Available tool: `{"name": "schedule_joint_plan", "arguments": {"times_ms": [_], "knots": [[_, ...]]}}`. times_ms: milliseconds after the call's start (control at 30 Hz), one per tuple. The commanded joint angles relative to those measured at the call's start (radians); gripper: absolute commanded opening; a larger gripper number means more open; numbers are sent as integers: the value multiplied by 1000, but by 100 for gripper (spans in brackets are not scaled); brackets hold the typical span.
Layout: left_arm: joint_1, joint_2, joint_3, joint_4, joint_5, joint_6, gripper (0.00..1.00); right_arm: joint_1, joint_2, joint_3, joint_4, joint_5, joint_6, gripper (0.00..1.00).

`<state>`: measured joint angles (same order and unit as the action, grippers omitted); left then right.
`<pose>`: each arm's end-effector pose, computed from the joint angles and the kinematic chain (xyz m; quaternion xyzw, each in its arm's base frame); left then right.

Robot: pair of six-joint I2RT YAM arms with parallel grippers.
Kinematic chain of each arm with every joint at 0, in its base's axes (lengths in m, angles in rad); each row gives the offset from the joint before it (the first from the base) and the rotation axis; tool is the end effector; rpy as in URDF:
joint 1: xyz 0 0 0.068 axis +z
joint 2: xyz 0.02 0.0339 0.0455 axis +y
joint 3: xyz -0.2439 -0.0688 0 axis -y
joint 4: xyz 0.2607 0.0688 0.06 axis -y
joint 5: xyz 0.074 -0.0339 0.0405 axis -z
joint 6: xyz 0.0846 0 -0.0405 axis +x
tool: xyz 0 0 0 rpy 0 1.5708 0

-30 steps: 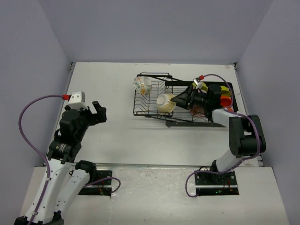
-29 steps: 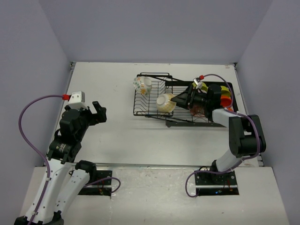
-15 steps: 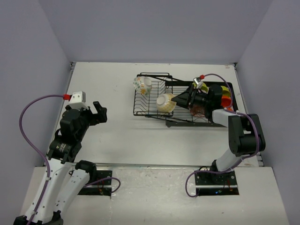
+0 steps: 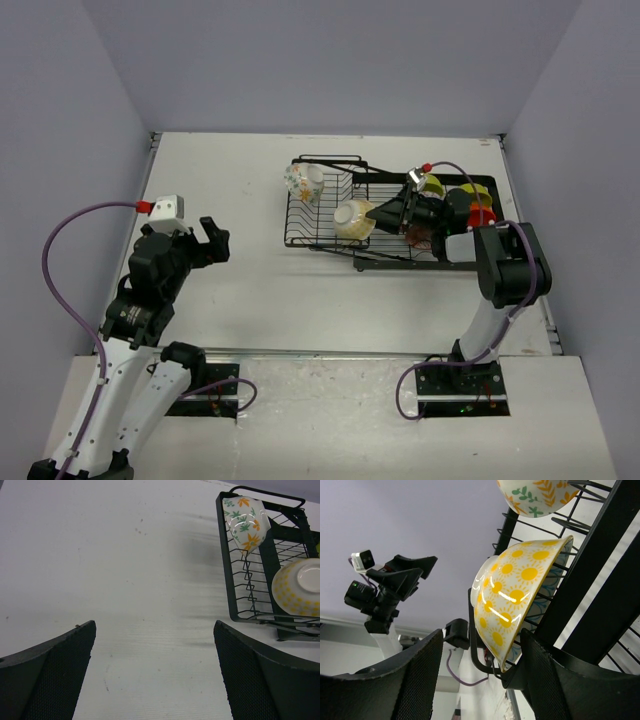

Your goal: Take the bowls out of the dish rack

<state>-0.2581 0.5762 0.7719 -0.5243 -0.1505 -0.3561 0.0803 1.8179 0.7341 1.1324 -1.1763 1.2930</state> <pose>0.2051 -0.0410 0.3051 -0.0834 0.8078 -0.1171 0.5716 0.3536 0.1068 0.1529 -0.0031 0.7005 0.6778 0.2233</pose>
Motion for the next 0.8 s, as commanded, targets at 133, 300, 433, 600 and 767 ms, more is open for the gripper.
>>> {"name": "schedule_joint_plan", "arguments": {"times_ms": [133, 300, 433, 600, 767], "knots": [[-7, -3, -2, 38, 11, 2, 100, 19, 29, 8, 124, -39, 49, 64], [-9, -4, -2, 37, 9, 2, 100, 32, 52, 37, 98, -39, 38, 60], [-9, -4, -2, 38, 9, 2, 100, 35, 84, 56, 105, -39, 37, 58], [-12, -6, -2, 37, 8, 2, 100, 35, 122, 64, 174, -43, 81, 52], [-12, -7, -2, 38, 9, 2, 100, 41, 152, 73, 265, -48, 147, 47]]}}
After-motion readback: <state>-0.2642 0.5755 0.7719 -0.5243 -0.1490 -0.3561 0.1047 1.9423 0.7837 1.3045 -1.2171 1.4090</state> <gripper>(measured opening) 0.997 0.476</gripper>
